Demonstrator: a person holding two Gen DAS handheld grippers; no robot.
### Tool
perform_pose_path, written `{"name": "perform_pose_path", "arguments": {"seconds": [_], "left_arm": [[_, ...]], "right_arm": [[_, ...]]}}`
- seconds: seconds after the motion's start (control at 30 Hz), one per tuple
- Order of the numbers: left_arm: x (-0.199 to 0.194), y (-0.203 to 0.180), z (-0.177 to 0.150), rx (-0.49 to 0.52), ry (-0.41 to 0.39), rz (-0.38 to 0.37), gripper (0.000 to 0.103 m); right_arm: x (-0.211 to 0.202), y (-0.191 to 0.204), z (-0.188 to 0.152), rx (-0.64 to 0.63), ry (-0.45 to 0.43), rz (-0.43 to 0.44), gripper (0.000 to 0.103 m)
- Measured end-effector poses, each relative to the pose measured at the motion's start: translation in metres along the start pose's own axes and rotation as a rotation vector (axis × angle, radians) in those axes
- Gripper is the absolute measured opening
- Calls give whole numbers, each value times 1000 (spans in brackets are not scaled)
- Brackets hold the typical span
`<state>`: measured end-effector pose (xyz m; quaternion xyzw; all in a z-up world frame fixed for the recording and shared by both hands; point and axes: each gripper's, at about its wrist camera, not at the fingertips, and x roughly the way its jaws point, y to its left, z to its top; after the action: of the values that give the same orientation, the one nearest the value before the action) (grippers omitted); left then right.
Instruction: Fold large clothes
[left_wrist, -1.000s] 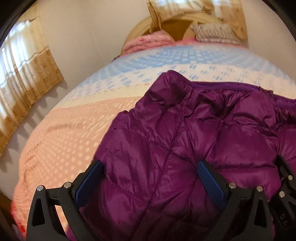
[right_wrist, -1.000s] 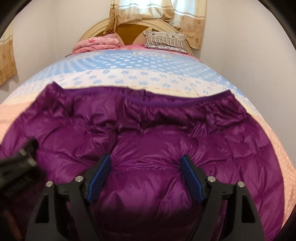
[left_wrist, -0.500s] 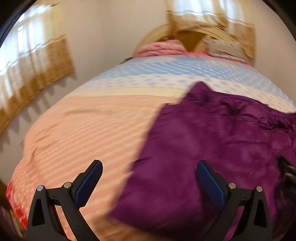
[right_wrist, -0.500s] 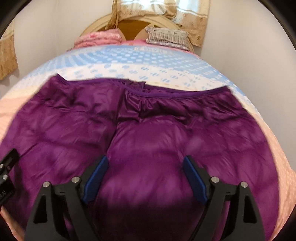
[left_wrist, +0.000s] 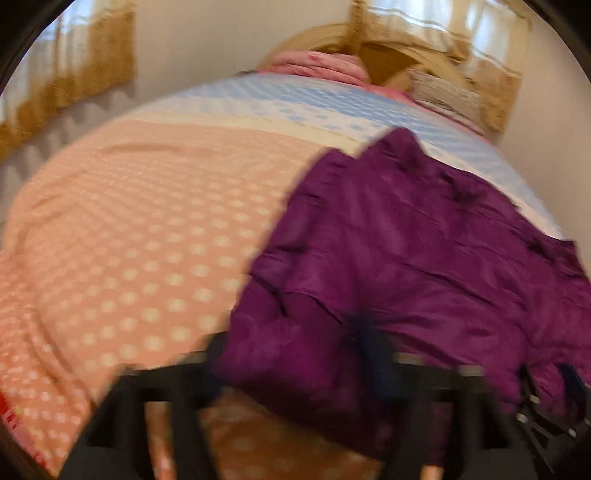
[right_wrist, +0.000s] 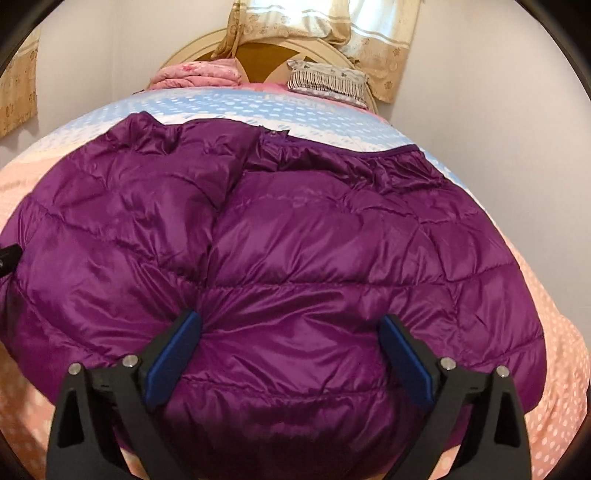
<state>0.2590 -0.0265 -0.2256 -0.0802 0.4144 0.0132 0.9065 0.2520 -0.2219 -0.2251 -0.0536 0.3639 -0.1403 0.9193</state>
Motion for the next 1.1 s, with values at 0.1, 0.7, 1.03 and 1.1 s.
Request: {"name": "perform_pose_path", "arguments": {"seconds": [0.1,0.7,1.03,1.1], "left_arm": [[-9,-10,1,63,-41,22,19],[-82,15,16,64,-133,61,8],[-149,-83,34,290,-348,5,8],[-156,-110,32,338,-370,-25,8]], "right_arm": [[1,-2,0,6,5,2,100],[-19,30,-2,-21,-2,54,101],[-58,-130,9,173,-83,2,102],[-53,-169,1,231,-67,-55,102]]}}
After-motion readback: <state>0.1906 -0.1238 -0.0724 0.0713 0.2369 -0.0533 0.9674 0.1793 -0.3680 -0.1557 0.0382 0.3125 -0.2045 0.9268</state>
